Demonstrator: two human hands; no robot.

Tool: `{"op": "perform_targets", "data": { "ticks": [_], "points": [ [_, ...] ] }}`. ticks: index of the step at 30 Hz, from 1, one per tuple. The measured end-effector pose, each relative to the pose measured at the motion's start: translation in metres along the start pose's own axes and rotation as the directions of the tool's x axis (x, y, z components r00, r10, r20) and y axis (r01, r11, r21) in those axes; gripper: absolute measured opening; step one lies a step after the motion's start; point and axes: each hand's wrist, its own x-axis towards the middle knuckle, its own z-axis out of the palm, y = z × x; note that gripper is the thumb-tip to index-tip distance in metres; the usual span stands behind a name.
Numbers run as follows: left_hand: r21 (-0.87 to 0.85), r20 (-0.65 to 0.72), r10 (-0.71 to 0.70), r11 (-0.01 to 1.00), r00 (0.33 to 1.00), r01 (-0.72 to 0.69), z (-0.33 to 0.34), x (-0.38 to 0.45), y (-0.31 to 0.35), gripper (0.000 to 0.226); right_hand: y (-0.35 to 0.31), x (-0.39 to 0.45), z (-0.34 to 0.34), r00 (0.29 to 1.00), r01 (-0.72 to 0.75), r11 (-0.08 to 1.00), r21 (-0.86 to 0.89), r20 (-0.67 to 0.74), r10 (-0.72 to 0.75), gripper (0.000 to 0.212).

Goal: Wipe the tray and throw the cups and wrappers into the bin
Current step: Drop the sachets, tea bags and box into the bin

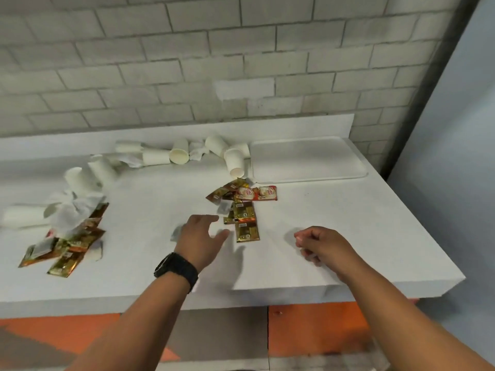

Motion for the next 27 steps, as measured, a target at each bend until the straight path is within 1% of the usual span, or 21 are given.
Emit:
{"op": "perform_targets", "data": {
  "ticks": [2,4,6,8,10,12,15,18,21,22,24,27],
  "points": [
    [0.132,-0.032,-0.051,0.990,0.998,0.055,-0.013,0.019,-0.026,0.054,-0.010,0.019,0.018,0.999,0.016,0.998,-0.055,-0.030,-0.018,0.009],
    [0.224,-0.006,-0.103,0.969,0.995,0.101,-0.021,0.033,-0.046,0.056,-0.018,0.033,0.034,0.998,0.017,0.991,-0.135,-0.051,-0.024,0.010],
    [0.283,0.019,-0.139,0.951,0.990,0.128,-0.024,0.045,-0.064,0.056,-0.025,0.051,0.052,0.998,0.010,0.976,-0.219,-0.061,-0.024,0.012],
    [0.299,0.038,-0.154,0.945,0.987,0.136,-0.021,0.051,-0.076,0.052,-0.030,0.064,0.067,0.997,0.028,0.958,-0.285,-0.059,-0.047,0.019],
    [0.290,0.101,-0.142,0.951,0.985,0.107,-0.019,0.056,-0.086,0.046,-0.035,0.077,0.081,0.996,0.044,0.929,-0.368,-0.052,-0.068,0.023],
    [0.278,0.154,-0.082,0.960,0.985,0.037,-0.018,0.057,-0.095,0.037,-0.043,0.088,0.093,0.995,0.029,0.889,-0.457,-0.072,-0.070,0.046],
    [0.232,0.154,-0.009,0.972,0.988,-0.027,-0.016,0.059,-0.102,0.031,-0.052,0.102,0.111,0.990,0.007,0.784,-0.621,-0.105,-0.092,0.055],
    [0.153,0.142,0.027,0.987,0.989,-0.049,-0.014,0.064,-0.103,0.036,-0.055,0.112,0.124,0.984,-0.055,0.707,-0.705,-0.157,-0.080,0.061],
    [0.050,0.159,-0.018,0.999,0.987,0.010,-0.014,0.073,-0.106,0.051,-0.054,0.117,0.131,0.975,-0.067,0.643,-0.763,-0.187,-0.120,0.062],
    [0.024,0.175,-0.041,0.999,0.984,0.037,-0.015,0.077,-0.108,0.058,-0.054,0.118,0.131,0.972,-0.077,0.640,-0.764,-0.200,-0.122,0.061],
    [-0.016,0.195,-0.072,0.997,0.978,0.076,-0.015,0.083,-0.112,0.066,-0.054,0.120,0.130,0.972,-0.104,0.673,-0.732,-0.219,-0.088,0.060],
    [-0.010,0.196,-0.069,0.997,0.978,0.072,-0.014,0.089,-0.111,0.060,-0.054,0.121,0.125,0.970,-0.127,0.747,-0.653,-0.241,-0.046,0.058]
  ]
}}
